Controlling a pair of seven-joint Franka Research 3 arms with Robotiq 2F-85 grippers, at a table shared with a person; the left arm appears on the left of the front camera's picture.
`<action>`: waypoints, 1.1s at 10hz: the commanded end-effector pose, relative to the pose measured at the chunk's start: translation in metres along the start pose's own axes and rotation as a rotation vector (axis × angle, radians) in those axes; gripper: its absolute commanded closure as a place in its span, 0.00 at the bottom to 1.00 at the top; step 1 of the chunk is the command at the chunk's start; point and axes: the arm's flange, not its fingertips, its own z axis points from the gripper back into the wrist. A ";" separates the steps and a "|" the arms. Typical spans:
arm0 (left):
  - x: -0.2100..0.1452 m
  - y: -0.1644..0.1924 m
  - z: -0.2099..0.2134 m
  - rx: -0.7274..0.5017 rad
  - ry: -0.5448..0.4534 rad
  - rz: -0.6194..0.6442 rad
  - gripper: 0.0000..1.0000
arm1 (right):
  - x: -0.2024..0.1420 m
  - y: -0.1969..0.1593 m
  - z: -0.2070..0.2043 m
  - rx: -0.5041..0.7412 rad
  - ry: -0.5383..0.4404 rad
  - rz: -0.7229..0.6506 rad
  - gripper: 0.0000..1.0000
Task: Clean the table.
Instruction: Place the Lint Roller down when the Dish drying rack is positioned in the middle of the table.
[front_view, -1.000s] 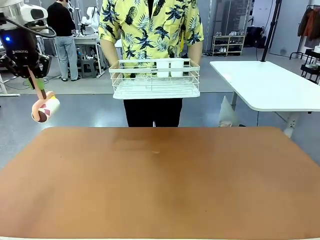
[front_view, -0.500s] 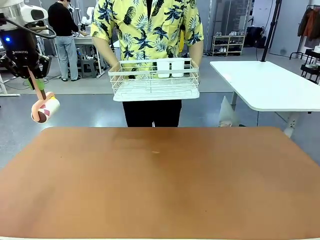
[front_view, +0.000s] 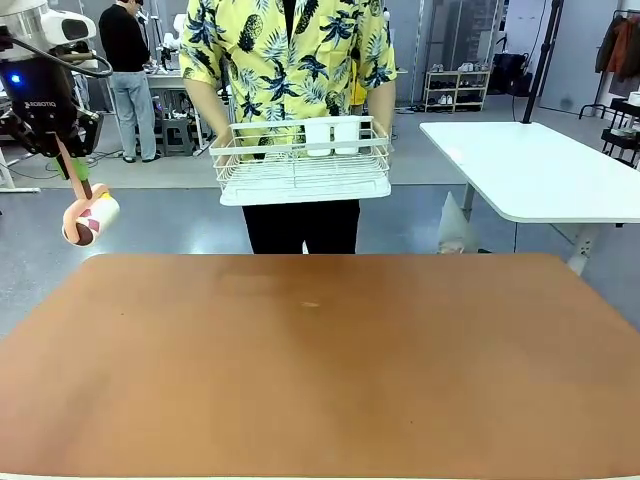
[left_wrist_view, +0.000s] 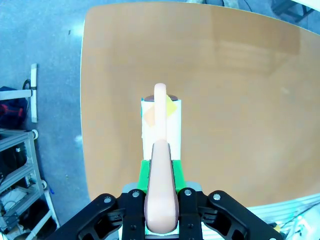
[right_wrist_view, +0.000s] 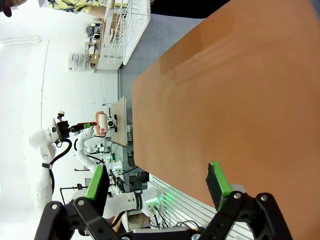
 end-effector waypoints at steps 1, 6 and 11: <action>-0.002 0.003 0.004 0.014 0.003 -0.005 0.79 | 0.001 0.002 0.001 0.014 -0.004 0.019 0.00; -0.002 0.003 0.004 0.014 0.003 -0.005 0.79 | 0.001 0.002 0.001 0.014 -0.004 0.019 0.00; -0.002 0.003 0.004 0.014 0.003 -0.005 0.79 | 0.001 0.002 0.001 0.014 -0.004 0.019 0.00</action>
